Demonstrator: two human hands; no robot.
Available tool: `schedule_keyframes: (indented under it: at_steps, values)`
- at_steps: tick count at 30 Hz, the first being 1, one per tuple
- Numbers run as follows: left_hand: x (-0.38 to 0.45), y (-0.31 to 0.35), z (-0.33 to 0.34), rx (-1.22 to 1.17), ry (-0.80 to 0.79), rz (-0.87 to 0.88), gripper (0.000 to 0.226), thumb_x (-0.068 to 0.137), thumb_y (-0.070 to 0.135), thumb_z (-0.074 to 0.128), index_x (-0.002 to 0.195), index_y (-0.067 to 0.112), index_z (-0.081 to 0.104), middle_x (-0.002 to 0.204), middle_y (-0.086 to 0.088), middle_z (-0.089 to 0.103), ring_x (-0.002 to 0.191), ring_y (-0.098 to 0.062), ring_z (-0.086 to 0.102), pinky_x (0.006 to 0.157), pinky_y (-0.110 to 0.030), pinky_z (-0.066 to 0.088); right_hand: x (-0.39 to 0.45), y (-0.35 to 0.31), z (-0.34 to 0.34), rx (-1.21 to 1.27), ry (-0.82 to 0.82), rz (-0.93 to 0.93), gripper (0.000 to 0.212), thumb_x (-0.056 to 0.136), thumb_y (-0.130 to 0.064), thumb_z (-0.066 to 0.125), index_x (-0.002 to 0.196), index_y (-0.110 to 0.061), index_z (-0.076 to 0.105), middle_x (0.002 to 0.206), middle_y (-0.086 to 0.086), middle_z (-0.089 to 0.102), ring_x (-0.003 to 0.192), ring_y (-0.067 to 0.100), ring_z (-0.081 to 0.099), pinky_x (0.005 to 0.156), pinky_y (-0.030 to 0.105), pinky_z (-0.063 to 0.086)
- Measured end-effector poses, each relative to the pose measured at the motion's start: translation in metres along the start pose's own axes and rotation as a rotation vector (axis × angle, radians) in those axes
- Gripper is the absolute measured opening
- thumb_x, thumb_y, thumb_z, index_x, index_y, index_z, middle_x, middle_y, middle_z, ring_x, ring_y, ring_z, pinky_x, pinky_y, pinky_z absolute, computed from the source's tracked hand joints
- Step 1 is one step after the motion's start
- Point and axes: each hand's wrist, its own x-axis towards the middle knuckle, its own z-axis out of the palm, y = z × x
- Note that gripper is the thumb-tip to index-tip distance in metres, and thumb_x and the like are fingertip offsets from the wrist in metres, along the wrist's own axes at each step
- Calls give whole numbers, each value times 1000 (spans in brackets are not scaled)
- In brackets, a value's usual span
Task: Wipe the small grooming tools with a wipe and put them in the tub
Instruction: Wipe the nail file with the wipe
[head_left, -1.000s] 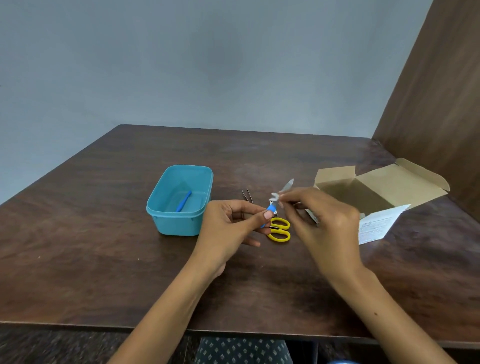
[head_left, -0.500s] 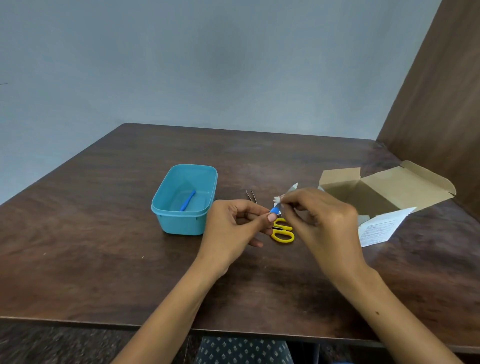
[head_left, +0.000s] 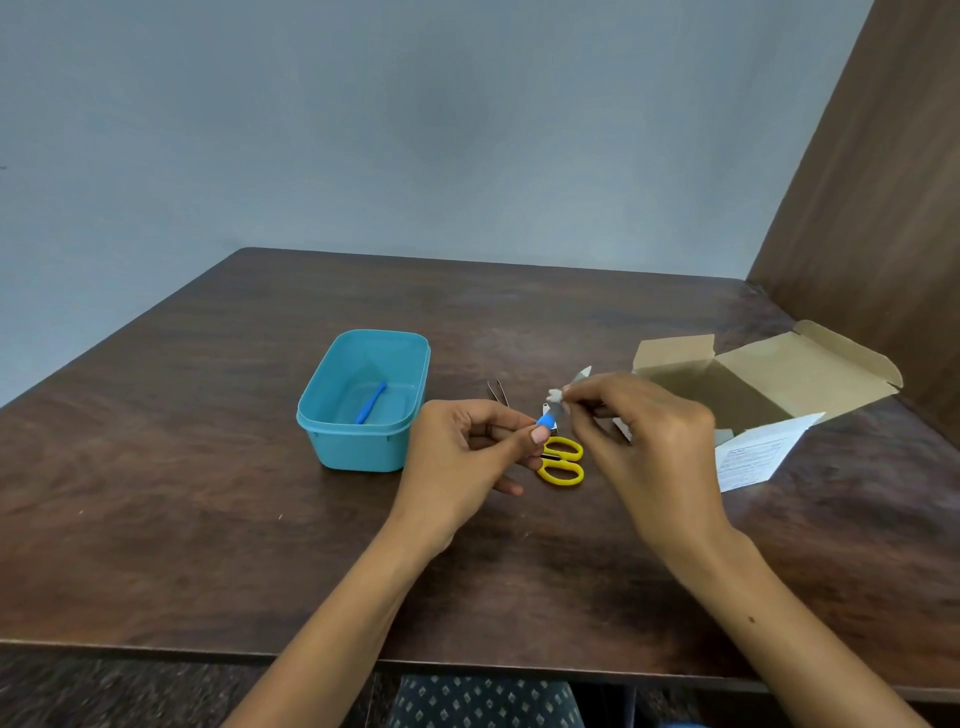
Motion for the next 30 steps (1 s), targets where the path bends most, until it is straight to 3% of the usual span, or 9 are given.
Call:
schedule_keyframes:
  at_steps: [7, 11, 14, 17, 20, 25, 30]
  values:
    - [-1, 1, 0, 4, -5, -17, 5, 78, 8, 73, 81, 5, 73, 71, -17, 72, 61, -11, 70, 42, -20, 51, 9, 11, -3, -26, 18, 54, 4, 78, -6, 66, 79, -7, 70, 74, 2, 71, 64, 16, 66, 58, 31, 51]
    - [-2, 3, 0, -34, 5, -32, 5, 78, 8, 72, 81, 5, 74, 69, -14, 73, 61, -12, 70, 42, -20, 51, 14, 12, -8, 39, 107, 202, 6, 77, -5, 73, 80, -9, 72, 73, -2, 71, 67, 7, 65, 65, 17, 52]
    - [-2, 6, -1, -104, -2, -48, 6, 79, 10, 71, 83, 6, 74, 68, -7, 73, 63, -12, 71, 43, -20, 52, 13, 5, -13, 239, 167, 450, 9, 75, -8, 77, 79, -15, 73, 73, -7, 71, 70, 5, 68, 69, 18, 55]
    - [-2, 11, -1, -192, -31, -82, 8, 80, 10, 69, 84, 6, 74, 69, -7, 73, 64, -14, 71, 44, -19, 52, 11, -7, -12, 588, 131, 690, 15, 72, -5, 78, 73, -18, 72, 69, -6, 73, 67, 4, 69, 66, 16, 53]
    - [-3, 14, -1, -240, -75, -122, 11, 79, 11, 68, 86, 5, 73, 70, -6, 74, 64, -13, 71, 44, -19, 51, 11, -14, -10, 909, 52, 882, 13, 72, 1, 74, 76, -11, 72, 71, 0, 75, 66, 8, 68, 61, 16, 52]
    - [-3, 14, -2, -233, -86, -137, 12, 78, 11, 69, 87, 5, 73, 70, -6, 74, 65, -14, 72, 44, -19, 52, 13, -14, -11, 1185, -53, 1097, 19, 60, -4, 71, 79, -5, 72, 78, 9, 74, 71, 13, 70, 63, 17, 56]
    - [-3, 13, -2, -211, -71, -104, 11, 79, 10, 70, 86, 3, 73, 71, -9, 74, 64, -14, 72, 44, -20, 52, 20, -9, -16, 1266, -49, 1140, 25, 61, -2, 67, 85, 0, 69, 77, 5, 74, 69, 10, 71, 64, 17, 56]
